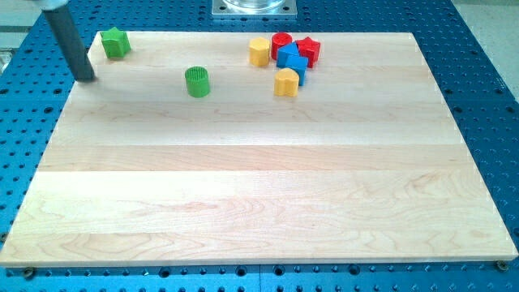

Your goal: Slide the green star to the top left of the green circle

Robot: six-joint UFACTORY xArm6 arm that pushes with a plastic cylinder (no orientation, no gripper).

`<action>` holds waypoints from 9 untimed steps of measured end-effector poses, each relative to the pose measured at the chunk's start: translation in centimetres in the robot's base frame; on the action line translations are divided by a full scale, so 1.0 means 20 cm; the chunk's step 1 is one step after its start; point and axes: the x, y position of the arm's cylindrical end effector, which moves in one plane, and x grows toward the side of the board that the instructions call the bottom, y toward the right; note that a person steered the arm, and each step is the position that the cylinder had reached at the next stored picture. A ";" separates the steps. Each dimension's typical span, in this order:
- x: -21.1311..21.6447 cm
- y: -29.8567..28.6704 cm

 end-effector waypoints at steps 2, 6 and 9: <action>-0.42 0.18; -0.14 0.52; -0.10 0.74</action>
